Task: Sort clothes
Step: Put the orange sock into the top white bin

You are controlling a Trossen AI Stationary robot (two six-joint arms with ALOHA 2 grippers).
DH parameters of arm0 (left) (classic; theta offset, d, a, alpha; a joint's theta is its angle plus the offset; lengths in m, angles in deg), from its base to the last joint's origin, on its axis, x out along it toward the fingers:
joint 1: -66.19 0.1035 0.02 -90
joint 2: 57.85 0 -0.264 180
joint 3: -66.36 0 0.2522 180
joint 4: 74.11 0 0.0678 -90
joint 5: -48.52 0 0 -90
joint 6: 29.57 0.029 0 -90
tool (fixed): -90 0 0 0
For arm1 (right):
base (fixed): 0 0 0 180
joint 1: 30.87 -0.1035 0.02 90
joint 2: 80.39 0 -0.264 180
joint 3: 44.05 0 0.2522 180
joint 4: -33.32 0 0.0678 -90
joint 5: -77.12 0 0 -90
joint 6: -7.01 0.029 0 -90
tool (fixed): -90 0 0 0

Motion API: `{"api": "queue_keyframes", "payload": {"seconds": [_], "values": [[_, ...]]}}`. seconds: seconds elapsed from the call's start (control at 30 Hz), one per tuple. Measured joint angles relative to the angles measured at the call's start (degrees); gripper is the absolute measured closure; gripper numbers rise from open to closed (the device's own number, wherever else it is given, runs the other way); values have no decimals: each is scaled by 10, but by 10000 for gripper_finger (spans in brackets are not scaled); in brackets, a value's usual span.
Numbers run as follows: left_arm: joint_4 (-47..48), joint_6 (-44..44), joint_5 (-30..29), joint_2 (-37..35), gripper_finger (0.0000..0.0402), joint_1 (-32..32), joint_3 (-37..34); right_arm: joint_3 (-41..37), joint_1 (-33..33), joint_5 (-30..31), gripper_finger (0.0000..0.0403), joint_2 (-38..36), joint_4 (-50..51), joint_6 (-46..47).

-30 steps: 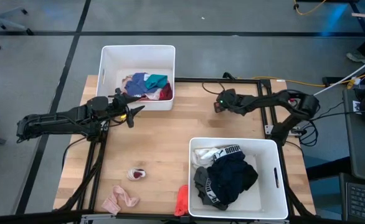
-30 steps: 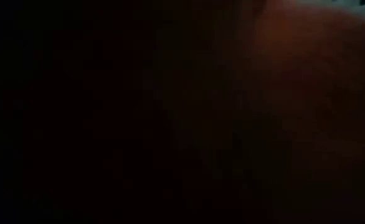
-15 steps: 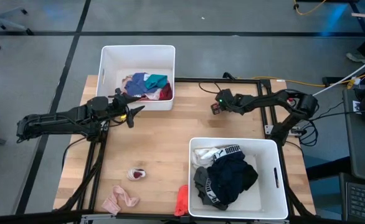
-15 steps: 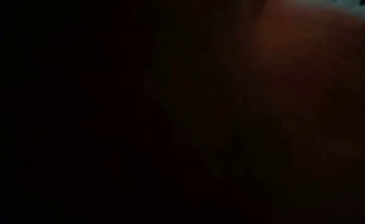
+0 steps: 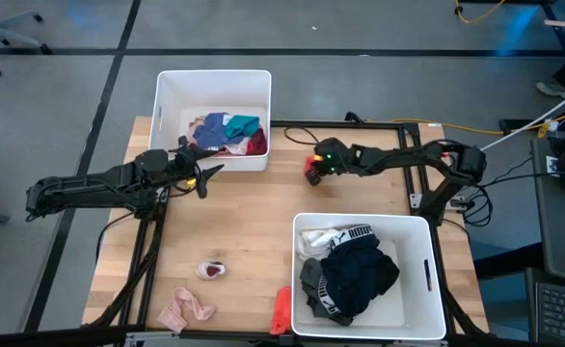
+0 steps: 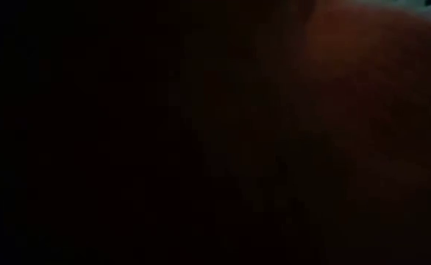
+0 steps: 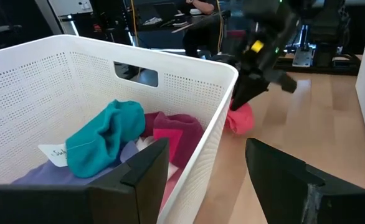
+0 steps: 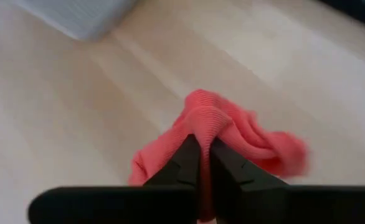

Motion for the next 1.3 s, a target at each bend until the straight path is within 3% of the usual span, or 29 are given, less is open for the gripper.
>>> {"api": "queue_keyframes", "payload": {"seconds": [0.47, 0.73, 0.9, 1.3], "values": [[9, -17, 0, 0, 199, 0, 0, 151, -63, -82, 384, -1, -1, -109], [9, -16, 0, 0, 199, 0, 0, 225, -84, -200, 381, -2, 0, -164], [9, -15, 0, 0, 199, 0, 0, 255, -88, -164, 377, -2, -29, -181], [8, -15, 0, 0, 199, 0, 0, 273, -83, -60, 375, 36, -228, -281]]}}
